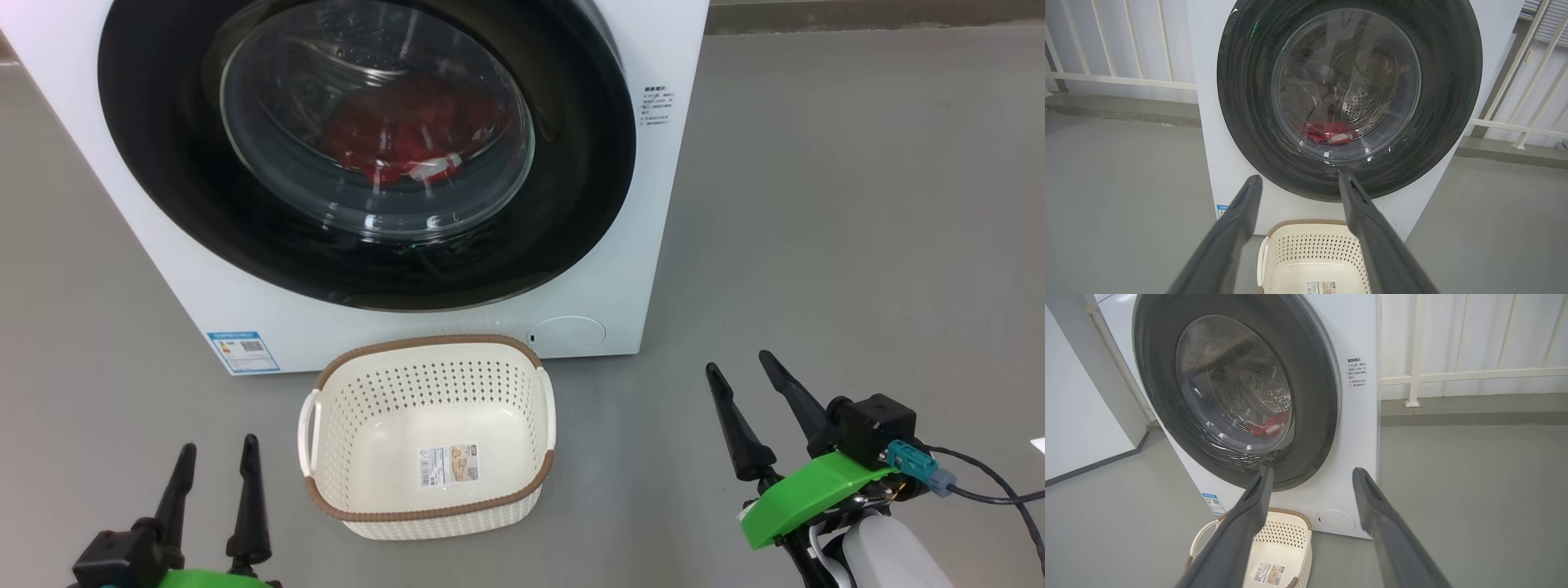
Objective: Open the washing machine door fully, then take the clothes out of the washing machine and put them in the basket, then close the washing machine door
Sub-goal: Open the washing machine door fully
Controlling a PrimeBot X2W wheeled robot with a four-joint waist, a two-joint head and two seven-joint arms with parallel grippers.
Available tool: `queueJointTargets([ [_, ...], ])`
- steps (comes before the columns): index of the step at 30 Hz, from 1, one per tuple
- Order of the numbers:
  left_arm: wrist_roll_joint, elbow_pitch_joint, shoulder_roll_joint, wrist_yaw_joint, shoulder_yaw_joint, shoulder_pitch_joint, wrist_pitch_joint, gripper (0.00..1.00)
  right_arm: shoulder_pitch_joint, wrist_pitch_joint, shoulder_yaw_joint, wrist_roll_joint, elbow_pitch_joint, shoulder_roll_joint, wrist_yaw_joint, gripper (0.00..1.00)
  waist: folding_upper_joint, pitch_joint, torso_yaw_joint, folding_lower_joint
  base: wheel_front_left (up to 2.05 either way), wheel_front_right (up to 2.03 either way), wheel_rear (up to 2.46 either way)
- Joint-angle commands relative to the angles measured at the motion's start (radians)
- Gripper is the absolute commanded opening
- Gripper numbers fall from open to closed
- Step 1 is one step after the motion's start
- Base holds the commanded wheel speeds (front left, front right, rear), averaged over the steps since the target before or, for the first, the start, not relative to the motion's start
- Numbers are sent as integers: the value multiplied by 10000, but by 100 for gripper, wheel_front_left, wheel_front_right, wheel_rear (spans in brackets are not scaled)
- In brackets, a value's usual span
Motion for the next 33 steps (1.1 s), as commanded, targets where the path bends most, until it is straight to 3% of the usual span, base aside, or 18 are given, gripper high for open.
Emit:
queueJointTargets([
  [1,36,-277,185,-24,331,-433,-92,100,-383,-120,164,-90,-251,29,16,100,0,6,2,0,0,0,0],
  [26,133,-252,190,-31,142,-773,-92,100,-1343,-120,-629,423,59,-298,16,100,0,706,334,0,0,0,0],
  [33,261,-424,183,-17,179,-939,-92,100,-1845,-120,-1023,1103,-9,-428,16,100,0,1042,497,0,0,0,0],
])
